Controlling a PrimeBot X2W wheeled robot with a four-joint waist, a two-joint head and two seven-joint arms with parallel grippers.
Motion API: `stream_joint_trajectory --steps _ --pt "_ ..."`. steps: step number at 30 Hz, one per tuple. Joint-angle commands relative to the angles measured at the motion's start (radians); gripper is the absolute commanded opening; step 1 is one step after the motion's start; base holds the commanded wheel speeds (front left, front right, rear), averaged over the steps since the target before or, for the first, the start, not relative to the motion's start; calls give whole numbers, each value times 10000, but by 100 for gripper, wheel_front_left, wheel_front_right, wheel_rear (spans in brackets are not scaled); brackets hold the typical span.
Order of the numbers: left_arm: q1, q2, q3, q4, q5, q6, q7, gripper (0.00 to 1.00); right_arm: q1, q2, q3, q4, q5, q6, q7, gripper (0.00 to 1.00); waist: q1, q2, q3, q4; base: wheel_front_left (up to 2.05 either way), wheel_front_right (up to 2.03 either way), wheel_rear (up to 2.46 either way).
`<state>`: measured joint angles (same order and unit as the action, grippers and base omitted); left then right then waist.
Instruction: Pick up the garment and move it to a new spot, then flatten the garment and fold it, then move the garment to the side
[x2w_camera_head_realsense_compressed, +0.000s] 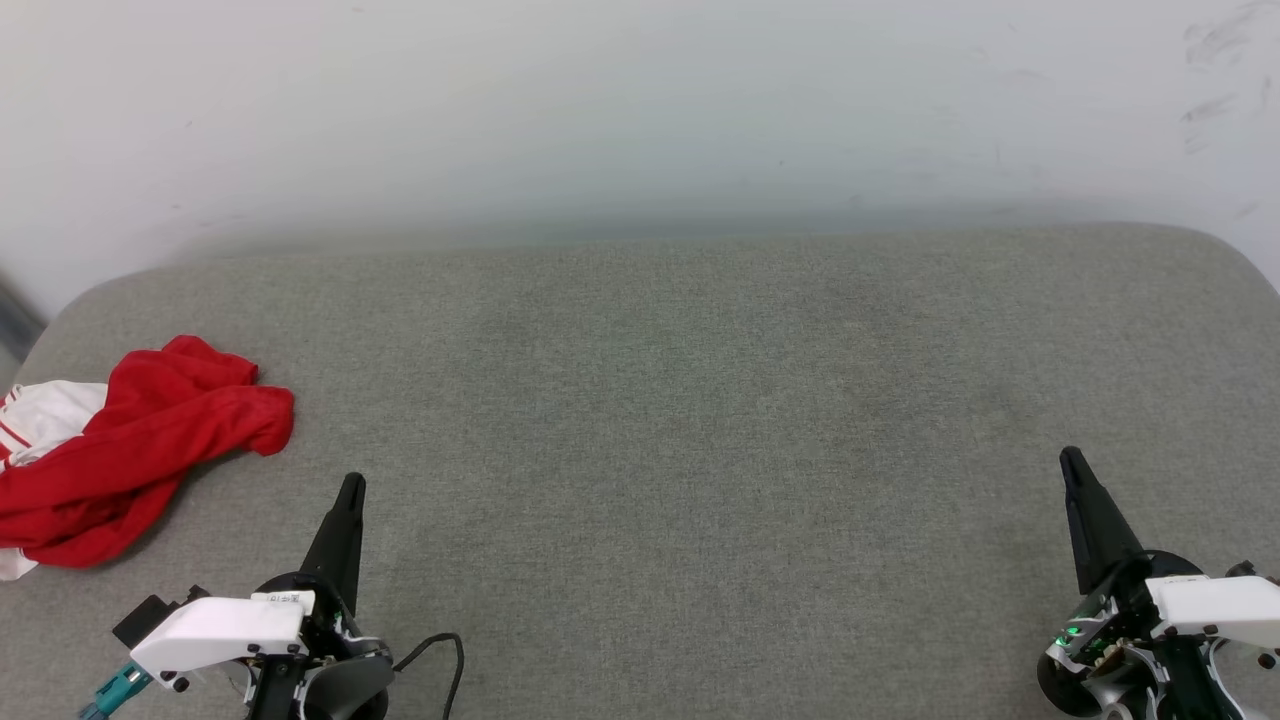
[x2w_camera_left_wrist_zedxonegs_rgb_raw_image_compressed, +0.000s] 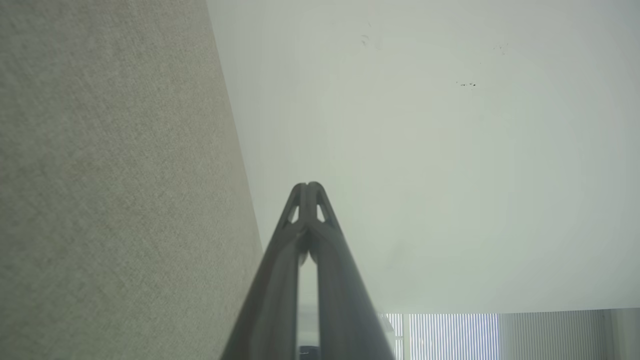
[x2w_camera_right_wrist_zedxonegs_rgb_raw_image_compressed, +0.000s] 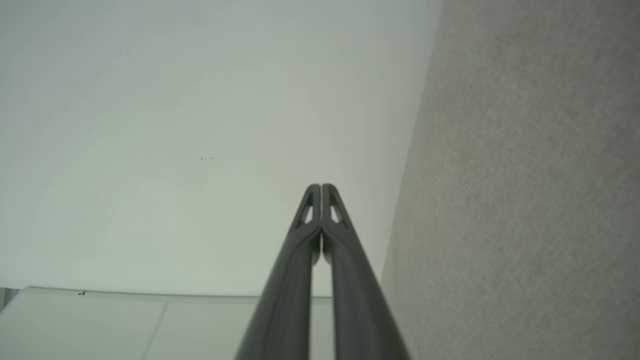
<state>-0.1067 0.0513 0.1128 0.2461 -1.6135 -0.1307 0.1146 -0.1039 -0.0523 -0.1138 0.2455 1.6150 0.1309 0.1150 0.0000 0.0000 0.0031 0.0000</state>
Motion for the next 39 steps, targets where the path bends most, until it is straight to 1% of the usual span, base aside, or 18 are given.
stream_joint_trajectory --steps 1,38,39 --pt "-66 -12 26 -3 14 -31 7 0 -115 32 6 3 -43 -3 1 0 0 0 0 0 0 0 0" --pt "-66 -13 24 -3 14 -31 6 0 -116 32 5 3 -44 -3 1 0 0 0 0 0 0 0 0" --pt "0 0 -2 -2 0 0 -2 100 0 0 0 0 -1 0 -2 100 0 0 0 0 0 0 0"
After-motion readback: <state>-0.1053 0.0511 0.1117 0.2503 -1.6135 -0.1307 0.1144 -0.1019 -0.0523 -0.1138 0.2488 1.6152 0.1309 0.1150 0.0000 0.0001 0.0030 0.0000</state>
